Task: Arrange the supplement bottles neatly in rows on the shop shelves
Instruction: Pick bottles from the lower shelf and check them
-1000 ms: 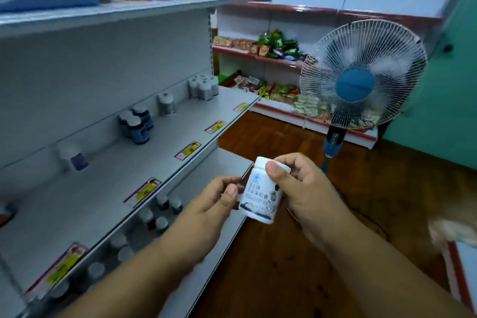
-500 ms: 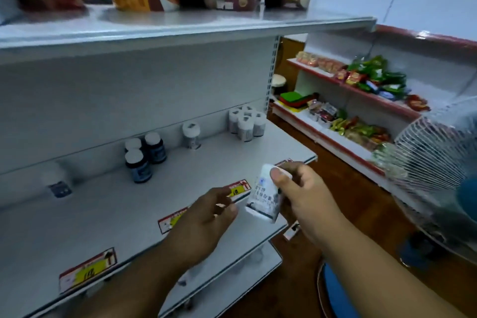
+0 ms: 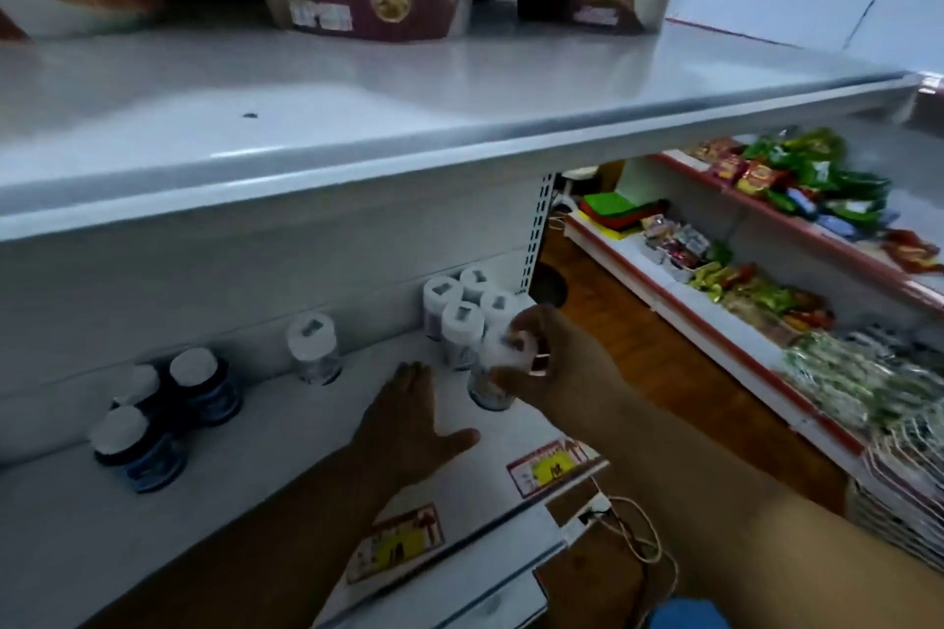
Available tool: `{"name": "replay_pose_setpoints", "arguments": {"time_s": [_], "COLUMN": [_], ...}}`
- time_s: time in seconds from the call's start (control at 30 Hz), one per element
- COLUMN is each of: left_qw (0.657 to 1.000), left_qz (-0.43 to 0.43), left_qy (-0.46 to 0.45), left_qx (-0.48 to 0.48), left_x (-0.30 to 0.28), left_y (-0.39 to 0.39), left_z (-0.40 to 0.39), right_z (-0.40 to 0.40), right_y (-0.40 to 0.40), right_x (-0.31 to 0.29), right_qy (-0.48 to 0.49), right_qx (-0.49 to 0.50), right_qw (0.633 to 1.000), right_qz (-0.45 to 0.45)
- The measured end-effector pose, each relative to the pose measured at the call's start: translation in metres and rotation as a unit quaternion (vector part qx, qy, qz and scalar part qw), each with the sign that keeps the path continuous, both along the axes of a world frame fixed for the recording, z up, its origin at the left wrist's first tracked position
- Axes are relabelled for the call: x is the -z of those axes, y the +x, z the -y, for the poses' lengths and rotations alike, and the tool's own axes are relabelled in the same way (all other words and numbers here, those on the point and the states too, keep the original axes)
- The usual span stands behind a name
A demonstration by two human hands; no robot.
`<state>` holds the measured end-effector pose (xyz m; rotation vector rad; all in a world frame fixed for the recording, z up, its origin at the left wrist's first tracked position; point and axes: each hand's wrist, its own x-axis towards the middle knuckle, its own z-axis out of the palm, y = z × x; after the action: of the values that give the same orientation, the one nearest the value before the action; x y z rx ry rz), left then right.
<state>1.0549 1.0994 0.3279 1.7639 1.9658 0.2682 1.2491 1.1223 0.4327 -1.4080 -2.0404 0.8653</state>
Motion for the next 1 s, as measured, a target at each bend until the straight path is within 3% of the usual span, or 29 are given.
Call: {"name": "replay_pose_setpoints", "arguments": {"time_s": [0.17,0.33,0.6,0.73,1.0], "left_qw": [0.997,0.988,0.988,0.989,0.98], "left_qz": [-0.074,-0.134,-0.102,-0.067,-0.007], "left_qy": [0.021,0.056,0.049,0.037,0.076], "left_qx": [-0.015,-0.058,-0.102,-0.125,-0.181], "left_x": [0.02,0.036,0.028,0.018,-0.019], "left_y": [0.012,0.026,0.038,0.046,0.033], "left_z": [-0.034,-0.045,-0.042,-0.026,0.085], "right_z": [-0.055,-0.076,-0.084,-0.076,-0.008], "right_y": [-0.011,-0.009,-0.004,0.002,-0.024], "right_x": [0.025,0.055,0.066,0.068,0.057], "right_qy": [0.09,0.138,0.146,0.219,0.303], "right_qx": [-0.153,-0.238,-0.25,-0.216,-0.223], "right_qw": [0.974,0.951,0.952,0.947,0.925], "right_qz": [0.139,0.143,0.094,0.094,0.048]}}
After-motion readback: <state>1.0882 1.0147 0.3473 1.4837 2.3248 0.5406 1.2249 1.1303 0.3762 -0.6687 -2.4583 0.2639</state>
